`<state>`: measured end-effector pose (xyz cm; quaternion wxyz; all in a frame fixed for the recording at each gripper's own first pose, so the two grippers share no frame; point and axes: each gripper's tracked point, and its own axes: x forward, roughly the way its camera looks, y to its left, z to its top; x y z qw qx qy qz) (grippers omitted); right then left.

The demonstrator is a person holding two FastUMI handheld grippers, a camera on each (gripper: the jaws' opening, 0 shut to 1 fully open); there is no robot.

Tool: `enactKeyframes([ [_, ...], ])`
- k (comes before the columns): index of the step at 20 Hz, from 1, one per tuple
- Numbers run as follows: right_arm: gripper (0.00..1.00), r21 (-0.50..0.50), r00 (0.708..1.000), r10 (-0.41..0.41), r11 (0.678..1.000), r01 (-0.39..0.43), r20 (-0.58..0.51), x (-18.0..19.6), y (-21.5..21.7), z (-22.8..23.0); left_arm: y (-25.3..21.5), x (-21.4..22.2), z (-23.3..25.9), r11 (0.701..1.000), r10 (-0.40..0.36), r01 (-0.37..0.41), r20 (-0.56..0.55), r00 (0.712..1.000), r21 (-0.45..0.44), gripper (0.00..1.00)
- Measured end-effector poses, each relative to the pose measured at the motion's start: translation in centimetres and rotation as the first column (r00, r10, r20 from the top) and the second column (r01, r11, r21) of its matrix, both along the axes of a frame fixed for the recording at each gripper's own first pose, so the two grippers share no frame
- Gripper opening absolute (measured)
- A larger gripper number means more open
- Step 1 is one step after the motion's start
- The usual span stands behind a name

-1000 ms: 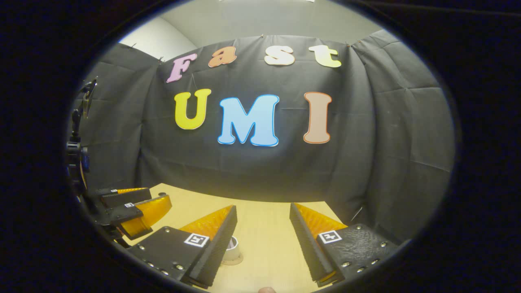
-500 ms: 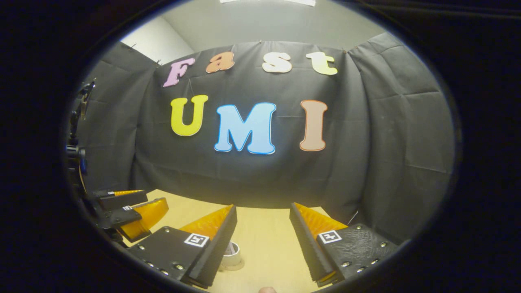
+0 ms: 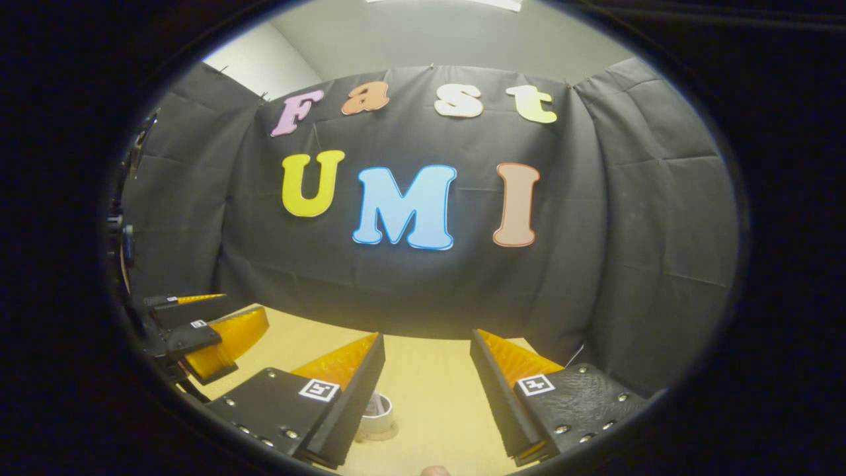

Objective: Put the toothbrush and toothpaste on the desktop into the cup, then pick up the cup and place it on the coaster on the desktop.

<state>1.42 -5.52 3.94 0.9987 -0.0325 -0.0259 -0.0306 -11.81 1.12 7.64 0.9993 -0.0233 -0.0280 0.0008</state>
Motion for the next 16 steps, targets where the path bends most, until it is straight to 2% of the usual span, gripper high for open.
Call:
enactKeyframes([
  [7,0.82,0.002,0.999,0.003,1.0,-0.003,0.032,-0.1,0.5,1.1,-0.2,-0.7,2.1,1.0,0.001,-0.002,0.056,0.998,0.021,0.93],
  [16,0.82,-0.008,0.999,0.008,1.0,-0.007,0.035,-0.9,0.7,1.0,0.4,-1.5,1.8,1.0,0.02,-0.02,0.048,0.999,0.003,0.95],
])
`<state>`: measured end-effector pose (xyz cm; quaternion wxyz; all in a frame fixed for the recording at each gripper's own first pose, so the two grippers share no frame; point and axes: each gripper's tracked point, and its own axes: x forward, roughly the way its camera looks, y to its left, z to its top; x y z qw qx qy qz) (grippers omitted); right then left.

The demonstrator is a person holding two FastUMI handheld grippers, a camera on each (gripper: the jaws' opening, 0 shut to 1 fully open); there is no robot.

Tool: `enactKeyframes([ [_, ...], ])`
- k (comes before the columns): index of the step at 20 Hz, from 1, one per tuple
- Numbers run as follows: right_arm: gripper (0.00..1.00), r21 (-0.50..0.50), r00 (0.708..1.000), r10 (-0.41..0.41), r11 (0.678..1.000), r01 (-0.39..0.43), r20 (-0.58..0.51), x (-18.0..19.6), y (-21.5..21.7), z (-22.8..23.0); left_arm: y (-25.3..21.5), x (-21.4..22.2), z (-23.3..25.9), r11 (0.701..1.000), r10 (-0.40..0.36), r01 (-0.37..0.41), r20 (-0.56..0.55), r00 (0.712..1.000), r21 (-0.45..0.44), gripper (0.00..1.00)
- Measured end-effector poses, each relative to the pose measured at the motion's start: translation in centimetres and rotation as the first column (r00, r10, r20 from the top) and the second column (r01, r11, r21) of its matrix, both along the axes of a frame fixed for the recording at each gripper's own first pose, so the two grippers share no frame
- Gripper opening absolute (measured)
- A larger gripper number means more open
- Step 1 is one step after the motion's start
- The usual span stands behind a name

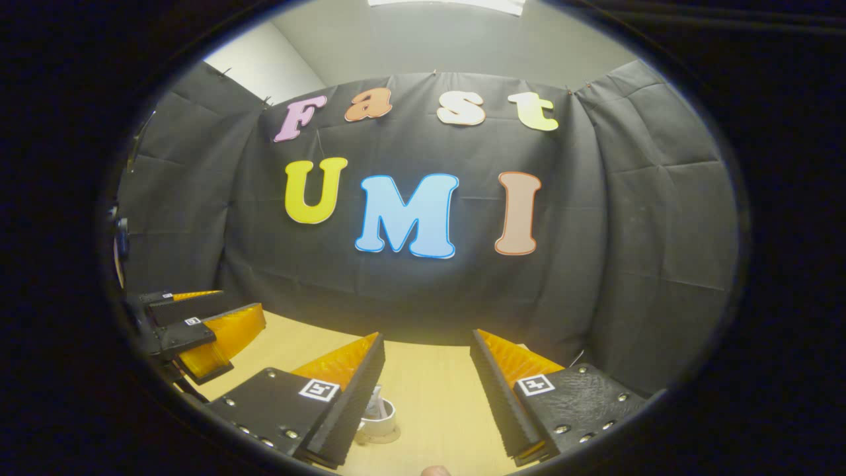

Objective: Put the toothbrush and toothpaste on the desktop into the cup, then pick up the cup and place it on the coaster on the desktop.

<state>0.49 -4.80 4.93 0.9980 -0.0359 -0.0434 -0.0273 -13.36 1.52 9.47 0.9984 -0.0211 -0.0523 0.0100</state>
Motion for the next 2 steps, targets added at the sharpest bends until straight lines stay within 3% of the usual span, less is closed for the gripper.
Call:
enactKeyframes([
  [2,0.82,-0.005,1.0,-0.008,1.0,0.008,0.007,-0.3,-0.25,0.12,0.1,-0.33,-0.13,1.0,0.003,-0.003,-0.004,1.0,-0.004,0.93],
])
